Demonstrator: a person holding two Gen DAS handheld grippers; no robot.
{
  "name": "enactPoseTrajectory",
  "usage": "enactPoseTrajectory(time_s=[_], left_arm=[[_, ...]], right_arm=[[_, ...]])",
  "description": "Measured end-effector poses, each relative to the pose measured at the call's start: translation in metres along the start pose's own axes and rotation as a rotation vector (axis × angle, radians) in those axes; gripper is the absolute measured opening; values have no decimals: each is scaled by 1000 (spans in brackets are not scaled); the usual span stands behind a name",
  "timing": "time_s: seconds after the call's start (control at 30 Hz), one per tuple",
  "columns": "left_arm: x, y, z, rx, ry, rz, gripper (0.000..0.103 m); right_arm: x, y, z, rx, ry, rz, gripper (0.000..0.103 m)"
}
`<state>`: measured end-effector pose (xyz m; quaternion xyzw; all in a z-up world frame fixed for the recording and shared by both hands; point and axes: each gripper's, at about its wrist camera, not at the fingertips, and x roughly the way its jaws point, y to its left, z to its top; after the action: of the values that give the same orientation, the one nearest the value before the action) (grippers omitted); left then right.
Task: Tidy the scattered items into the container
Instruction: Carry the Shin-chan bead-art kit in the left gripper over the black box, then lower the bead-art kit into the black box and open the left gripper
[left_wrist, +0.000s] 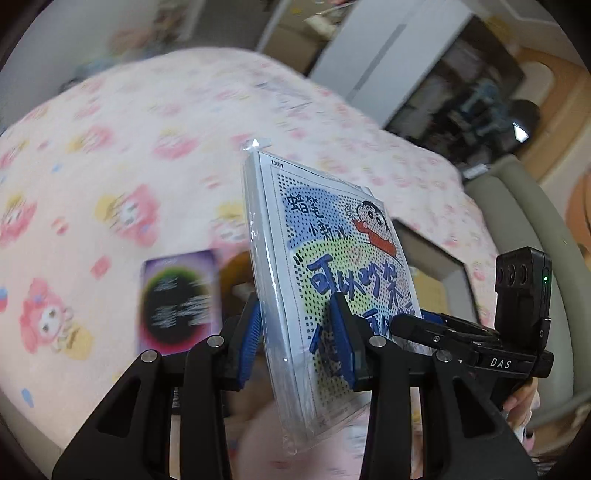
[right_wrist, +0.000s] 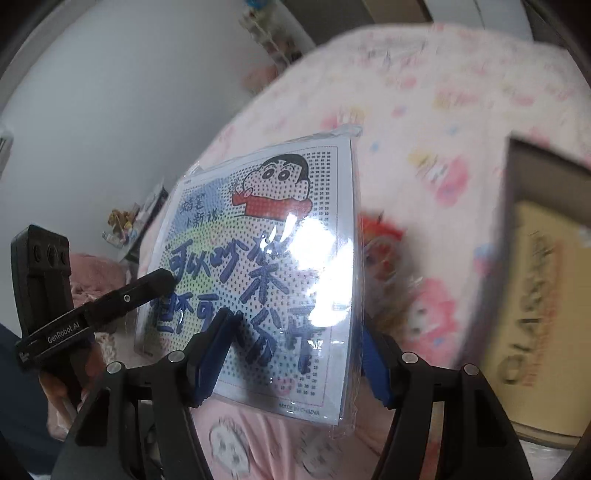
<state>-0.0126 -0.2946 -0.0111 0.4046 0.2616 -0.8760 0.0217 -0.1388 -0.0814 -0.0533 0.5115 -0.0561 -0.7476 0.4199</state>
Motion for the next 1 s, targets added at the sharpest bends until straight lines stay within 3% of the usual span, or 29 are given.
enactPoseTrajectory(time_s=[0.23,0.37,0.47,0.6,0.7,1.0], left_arm=[[64,-105,15,116,86,-145,37],[133,-162,11,160,215,-197,37],[175,-188,1,176,297,-199,38],[213,-206,-13,194,366,-165,50],[219,-214,-17,240,369,-118,51],[233,-234,-33,440,406,142,52]], right_arm=[[-87,-56,-25,44,-115,-131,62],[-125,-122,-48,75,-90,-230,62],[-128,-165,-62,146,-43,-296,62],[-126,-198,-75,227,-21,-292,62],[-119,-207,-75,241,7,-286,62],[-74,-223,-79,255,113,-328,62]])
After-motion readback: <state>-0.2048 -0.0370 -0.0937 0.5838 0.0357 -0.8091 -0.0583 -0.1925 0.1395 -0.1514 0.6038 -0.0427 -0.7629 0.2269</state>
